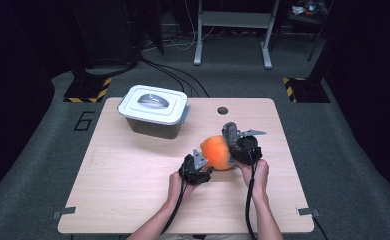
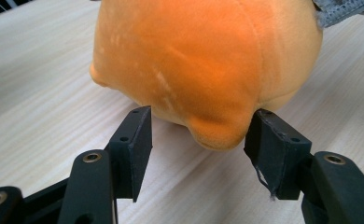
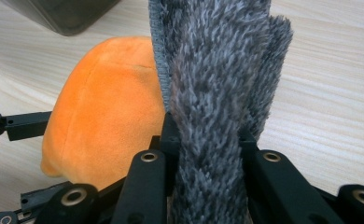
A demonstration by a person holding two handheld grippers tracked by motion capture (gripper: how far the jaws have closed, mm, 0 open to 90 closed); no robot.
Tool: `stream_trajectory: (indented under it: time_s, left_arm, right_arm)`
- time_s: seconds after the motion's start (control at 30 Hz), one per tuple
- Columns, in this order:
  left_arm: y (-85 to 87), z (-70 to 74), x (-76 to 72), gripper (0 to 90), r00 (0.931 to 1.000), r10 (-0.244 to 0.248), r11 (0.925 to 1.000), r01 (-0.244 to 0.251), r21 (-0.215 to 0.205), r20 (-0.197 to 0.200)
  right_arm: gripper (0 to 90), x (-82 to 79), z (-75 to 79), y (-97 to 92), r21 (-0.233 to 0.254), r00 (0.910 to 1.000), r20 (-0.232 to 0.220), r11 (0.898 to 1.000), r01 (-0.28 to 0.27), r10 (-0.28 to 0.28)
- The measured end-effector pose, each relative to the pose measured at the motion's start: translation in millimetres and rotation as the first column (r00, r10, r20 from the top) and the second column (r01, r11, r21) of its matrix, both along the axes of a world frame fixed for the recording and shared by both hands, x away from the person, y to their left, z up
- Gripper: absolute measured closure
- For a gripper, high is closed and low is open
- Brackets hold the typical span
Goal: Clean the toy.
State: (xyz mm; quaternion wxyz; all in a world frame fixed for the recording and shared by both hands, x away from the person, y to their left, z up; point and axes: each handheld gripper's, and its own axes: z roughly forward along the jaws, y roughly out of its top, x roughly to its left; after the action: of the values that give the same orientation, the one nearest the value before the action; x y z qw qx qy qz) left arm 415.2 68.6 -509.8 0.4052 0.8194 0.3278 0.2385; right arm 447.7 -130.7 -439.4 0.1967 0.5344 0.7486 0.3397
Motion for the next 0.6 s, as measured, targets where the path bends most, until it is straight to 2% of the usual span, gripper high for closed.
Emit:
stream_trajectory:
  time_s: [0.1, 0.13, 0.2, 0.23, 0.37, 0.4, 0.43, 0.47, 0.6]
  left_arm:
    - [-3.3, 0.6, -1.9, 57.0, 0.9994, -0.029, 0.9994, 0.029, 0.018, 0.020]
    - [-3.2, 1.2, -2.1, 65.9, 0.9989, -0.040, 0.9992, 0.040, 0.009, 0.024]
    - [-2.6, 1.5, -2.1, 68.7, 0.9988, -0.042, 0.9991, 0.042, 0.004, 0.023]
    - [-1.8, 1.8, -1.8, 73.1, 0.9987, -0.048, 0.9988, 0.048, -0.002, 0.018]
    - [1.0, 4.3, -3.0, 76.1, 0.9978, -0.066, 0.9975, 0.066, -0.027, 0.006]
    - [2.9, 6.6, -3.8, 76.5, 0.9970, -0.077, 0.9962, 0.077, -0.041, 0.000]
    - [2.9, 6.6, -3.8, 76.8, 0.9970, -0.077, 0.9962, 0.077, -0.041, 0.000]
    - [3.8, 8.9, -4.7, 76.9, 0.9963, -0.086, 0.9949, 0.086, -0.053, -0.005]
    - [2.9, 12.1, -6.9, 76.9, 0.9947, -0.101, 0.9926, 0.100, -0.069, -0.016]
  right_arm:
    - [73.5, -0.3, -0.3, 0.0, -0.002, 1.0000, 0.003, 1.000, 0.002, -0.002]
    - [73.5, -1.0, -0.3, -0.1, 0.000, 1.0000, 0.000, 1.000, 0.008, -0.008]
    - [73.5, -1.1, -0.2, -0.9, -0.005, 0.9999, 0.001, 1.000, 0.012, -0.012]
    - [73.6, -1.9, 0.3, -2.9, 0.011, 1.0000, -0.001, 1.000, 0.009, -0.009]
    - [73.7, -5.7, 4.3, -8.0, 0.036, 0.9997, 0.026, 0.999, -0.004, 0.003]
    - [73.9, -10.3, 11.5, -10.7, 0.076, 0.9995, 0.032, 0.997, -0.009, 0.006]
    - [73.9, -10.3, 11.5, -10.7, 0.076, 0.9995, 0.032, 0.997, -0.009, 0.006]
    - [73.9, -14.5, 19.3, -10.7, 0.117, 0.9985, 0.049, 0.993, -0.031, 0.025]
    - [73.9, -20.7, 29.5, -3.2, 0.137, 0.9963, 0.063, 0.988, -0.067, 0.058]
